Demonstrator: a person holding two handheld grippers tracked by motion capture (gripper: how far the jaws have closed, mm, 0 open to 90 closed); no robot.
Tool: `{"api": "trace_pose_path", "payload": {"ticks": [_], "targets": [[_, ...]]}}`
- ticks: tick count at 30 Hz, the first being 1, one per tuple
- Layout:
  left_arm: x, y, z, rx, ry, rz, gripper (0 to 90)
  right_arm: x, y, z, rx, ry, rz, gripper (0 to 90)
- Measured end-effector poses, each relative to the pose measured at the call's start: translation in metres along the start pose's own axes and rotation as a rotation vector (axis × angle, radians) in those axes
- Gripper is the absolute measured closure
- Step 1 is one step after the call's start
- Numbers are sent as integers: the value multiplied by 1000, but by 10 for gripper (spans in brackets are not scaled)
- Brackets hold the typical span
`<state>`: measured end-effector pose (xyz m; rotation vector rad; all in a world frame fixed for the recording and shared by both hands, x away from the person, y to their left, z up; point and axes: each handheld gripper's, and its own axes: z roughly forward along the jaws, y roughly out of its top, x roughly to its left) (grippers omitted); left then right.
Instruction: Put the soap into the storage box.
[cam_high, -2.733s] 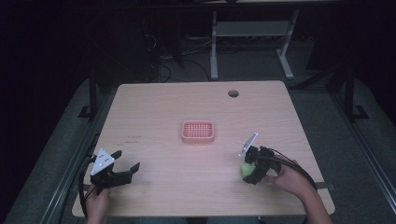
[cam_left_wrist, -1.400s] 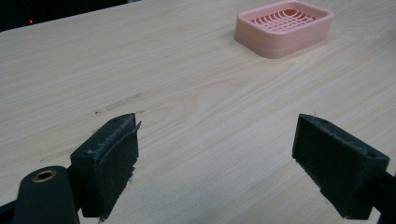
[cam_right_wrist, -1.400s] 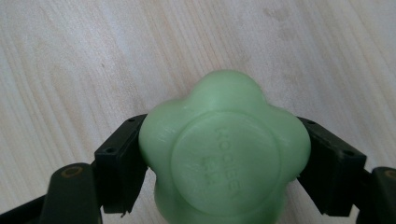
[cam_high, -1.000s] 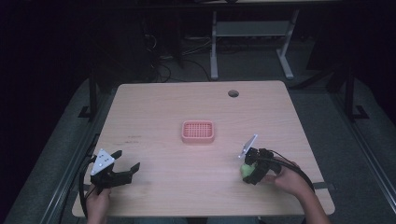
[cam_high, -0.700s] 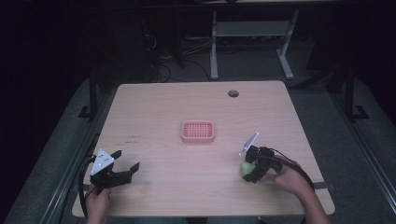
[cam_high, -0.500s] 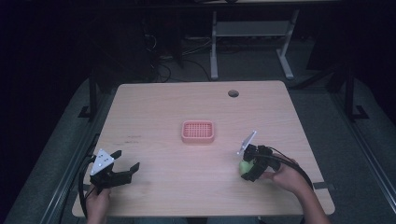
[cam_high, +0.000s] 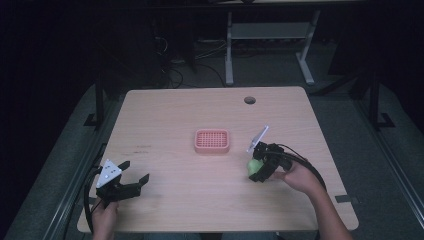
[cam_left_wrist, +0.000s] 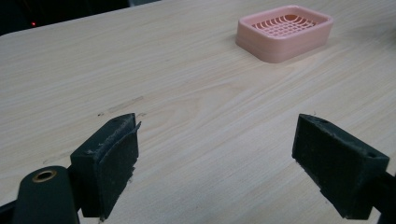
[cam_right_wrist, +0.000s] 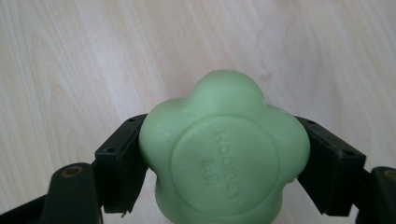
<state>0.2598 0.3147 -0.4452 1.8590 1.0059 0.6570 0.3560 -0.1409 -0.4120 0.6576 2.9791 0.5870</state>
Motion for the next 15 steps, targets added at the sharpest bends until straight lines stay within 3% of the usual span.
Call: {"api": "trace_pose_path", "payload": {"ticks": [15], "targets": [[-1, 1, -1, -1, 0, 4, 142, -9, 42, -4, -19, 12, -28, 241]]}}
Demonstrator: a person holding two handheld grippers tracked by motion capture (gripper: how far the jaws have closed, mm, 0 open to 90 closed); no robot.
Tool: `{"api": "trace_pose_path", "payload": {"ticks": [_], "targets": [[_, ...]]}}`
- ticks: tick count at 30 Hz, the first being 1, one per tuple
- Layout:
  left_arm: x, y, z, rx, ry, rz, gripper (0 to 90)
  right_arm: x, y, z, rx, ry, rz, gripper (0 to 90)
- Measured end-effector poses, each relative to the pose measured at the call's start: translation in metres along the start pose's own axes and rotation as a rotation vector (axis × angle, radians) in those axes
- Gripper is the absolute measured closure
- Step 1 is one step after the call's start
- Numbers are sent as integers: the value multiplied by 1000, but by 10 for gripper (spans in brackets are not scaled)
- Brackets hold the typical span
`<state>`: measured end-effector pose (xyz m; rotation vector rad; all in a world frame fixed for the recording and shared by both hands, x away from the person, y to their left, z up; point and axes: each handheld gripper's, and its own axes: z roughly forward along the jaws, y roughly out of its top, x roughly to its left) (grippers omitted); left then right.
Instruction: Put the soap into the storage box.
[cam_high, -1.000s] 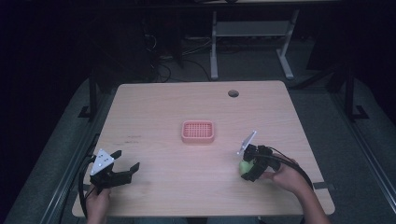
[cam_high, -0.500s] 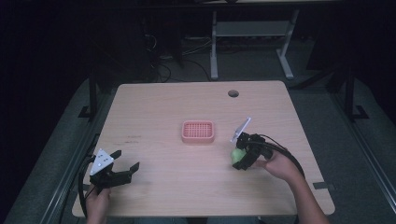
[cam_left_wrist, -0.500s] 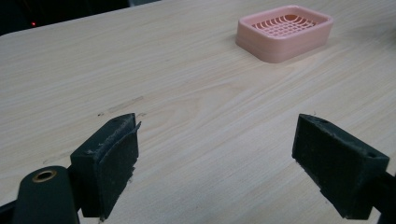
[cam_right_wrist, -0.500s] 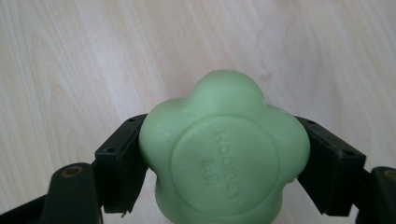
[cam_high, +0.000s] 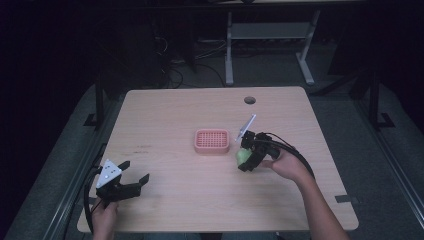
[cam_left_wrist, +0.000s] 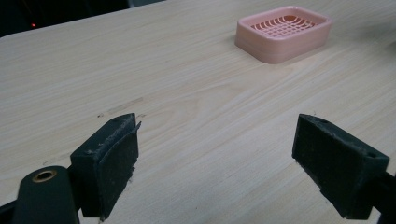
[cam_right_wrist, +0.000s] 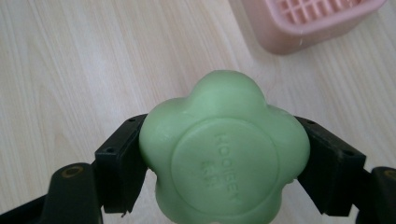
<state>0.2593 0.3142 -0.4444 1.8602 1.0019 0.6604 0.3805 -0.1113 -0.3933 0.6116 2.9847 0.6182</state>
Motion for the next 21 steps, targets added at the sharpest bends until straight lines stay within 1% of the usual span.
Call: {"api": "trace_pose_path", "payload": {"ticks": [3, 5, 9, 10, 14, 16, 17, 18, 21], "targets": [[0, 0, 0, 0, -1, 0, 142, -2, 3, 0, -6, 3, 3, 241], [0, 0, 0, -2, -2, 0, 142, -4, 9, 1, 5, 5, 0, 241], [-1, 0, 1, -6, -3, -3, 142, -6, 15, 2, 5, 9, -3, 241], [-1, 0, 0, -5, -3, 0, 142, -8, 19, 3, 6, 14, -3, 241], [-1, 0, 0, -5, -2, -1, 142, -10, 24, 4, 11, 15, -2, 241], [0, 0, 0, -4, -3, -1, 142, -11, 27, 4, 8, 11, -7, 241], [0, 0, 1, -3, -3, -1, 142, -13, 30, 3, -8, 18, -5, 241], [0, 0, 1, -2, -4, -2, 142, -13, 31, 3, -10, 23, -2, 241], [0, 0, 0, -5, -3, -1, 142, -15, 35, 3, -3, 18, -10, 241]]}}
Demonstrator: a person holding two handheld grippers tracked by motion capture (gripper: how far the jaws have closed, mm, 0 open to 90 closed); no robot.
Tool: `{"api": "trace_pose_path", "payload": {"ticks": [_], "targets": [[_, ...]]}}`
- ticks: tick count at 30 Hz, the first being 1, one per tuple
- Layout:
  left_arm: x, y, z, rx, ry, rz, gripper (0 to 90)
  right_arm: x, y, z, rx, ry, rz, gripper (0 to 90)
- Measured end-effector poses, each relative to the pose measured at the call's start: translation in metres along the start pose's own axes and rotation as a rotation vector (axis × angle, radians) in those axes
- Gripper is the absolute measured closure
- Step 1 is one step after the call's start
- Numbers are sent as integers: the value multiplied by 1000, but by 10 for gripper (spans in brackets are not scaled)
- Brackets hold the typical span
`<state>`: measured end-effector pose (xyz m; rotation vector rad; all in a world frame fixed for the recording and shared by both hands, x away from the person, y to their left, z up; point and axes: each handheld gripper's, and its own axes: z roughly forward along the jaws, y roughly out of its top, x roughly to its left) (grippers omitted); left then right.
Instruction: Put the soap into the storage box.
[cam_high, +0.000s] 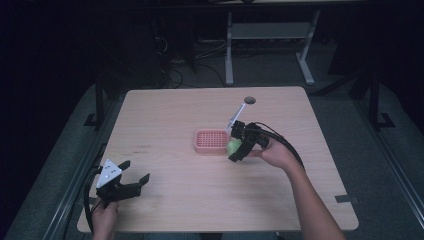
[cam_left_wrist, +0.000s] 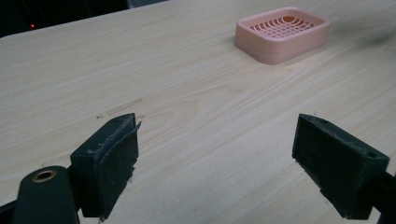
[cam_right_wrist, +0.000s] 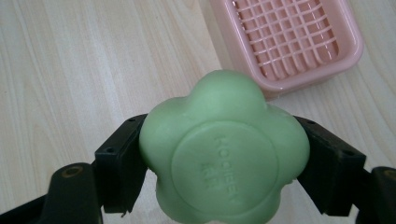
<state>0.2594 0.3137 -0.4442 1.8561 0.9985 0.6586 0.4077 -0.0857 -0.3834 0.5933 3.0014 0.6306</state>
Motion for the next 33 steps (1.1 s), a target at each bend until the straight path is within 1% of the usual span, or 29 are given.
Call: {"api": "trace_pose_path", "payload": {"ticks": [10, 13, 15, 16, 17, 18, 19, 20, 23, 24, 25, 26, 29, 31, 33], "targets": [[0, 0, 0, 0, -1, -3, 142, -5, 15, -4, 0, -5, -11, 241], [0, 0, 0, -1, -1, -1, 142, -8, 24, -4, 2, -4, -14, 241], [0, 0, 0, -2, 0, -3, 142, -9, 26, -3, 2, -6, -21, 241], [0, 0, 0, -4, 0, -3, 142, -10, 32, -3, 9, -5, -20, 241], [0, 0, 0, -4, 0, -3, 142, -10, 32, -3, 9, -5, -20, 241], [1, 0, 0, 1, 1, 1, 142, -11, 37, -3, 6, -6, -26, 241], [1, 0, 0, 0, 1, 0, 142, -11, 38, -3, 4, -5, -23, 241], [1, 0, 0, 2, 1, 0, 142, -12, 41, -3, 6, -2, -24, 241], [0, 0, 0, 1, 1, -4, 142, -13, 46, -1, 14, -9, -25, 241], [1, 0, 0, 2, 3, 0, 142, -14, 50, -1, 16, -14, -30, 240], [1, 0, 0, 7, 3, 6, 142, -14, 50, -1, 16, -14, -30, 240], [1, 0, 0, 6, 1, 4, 142, -14, 54, 0, 5, -15, -29, 241], [0, 0, 1, 2, 1, 1, 142, -15, 56, 3, 5, -10, -27, 241], [0, 1, 1, 3, 0, 4, 142, -16, 58, 9, 21, -9, -27, 241], [0, 1, 1, 3, -1, 7, 142, -17, 58, 10, 25, -9, -24, 241]]}}
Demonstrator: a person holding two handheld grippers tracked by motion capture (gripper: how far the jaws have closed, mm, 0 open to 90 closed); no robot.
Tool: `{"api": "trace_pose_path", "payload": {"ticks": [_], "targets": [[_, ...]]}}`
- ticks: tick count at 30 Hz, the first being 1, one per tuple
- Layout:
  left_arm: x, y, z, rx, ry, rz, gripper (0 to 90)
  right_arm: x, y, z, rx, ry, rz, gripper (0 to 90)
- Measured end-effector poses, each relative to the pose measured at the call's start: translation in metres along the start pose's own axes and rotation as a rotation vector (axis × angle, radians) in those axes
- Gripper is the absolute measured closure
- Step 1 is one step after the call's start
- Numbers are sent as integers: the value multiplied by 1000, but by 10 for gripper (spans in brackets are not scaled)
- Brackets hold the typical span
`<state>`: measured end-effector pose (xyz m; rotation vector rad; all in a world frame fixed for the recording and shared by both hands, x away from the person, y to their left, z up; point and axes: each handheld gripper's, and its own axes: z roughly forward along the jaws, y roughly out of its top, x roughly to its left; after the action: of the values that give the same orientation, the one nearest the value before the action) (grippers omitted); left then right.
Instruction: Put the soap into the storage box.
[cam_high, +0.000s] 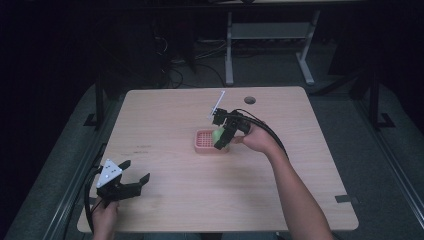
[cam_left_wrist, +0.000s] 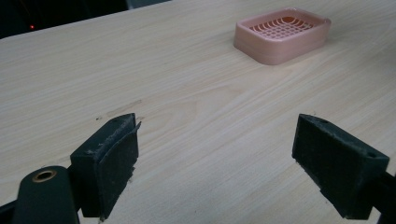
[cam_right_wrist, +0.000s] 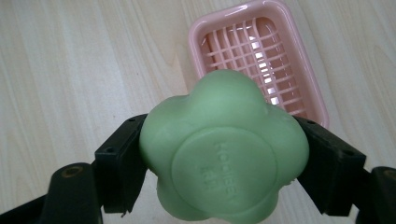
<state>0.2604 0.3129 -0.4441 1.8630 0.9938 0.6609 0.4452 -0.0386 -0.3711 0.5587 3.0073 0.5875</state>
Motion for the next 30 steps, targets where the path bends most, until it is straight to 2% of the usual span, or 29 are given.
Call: {"api": "trace_pose_path", "payload": {"ticks": [16, 30], "targets": [[-1, 0, 0, 1, -3, -6, 142, -15, 8, 22, 29, -6, 54, 240], [0, 1, 1, -4, -5, -2, 142, -24, 19, 41, 23, -5, 100, 240]]}}
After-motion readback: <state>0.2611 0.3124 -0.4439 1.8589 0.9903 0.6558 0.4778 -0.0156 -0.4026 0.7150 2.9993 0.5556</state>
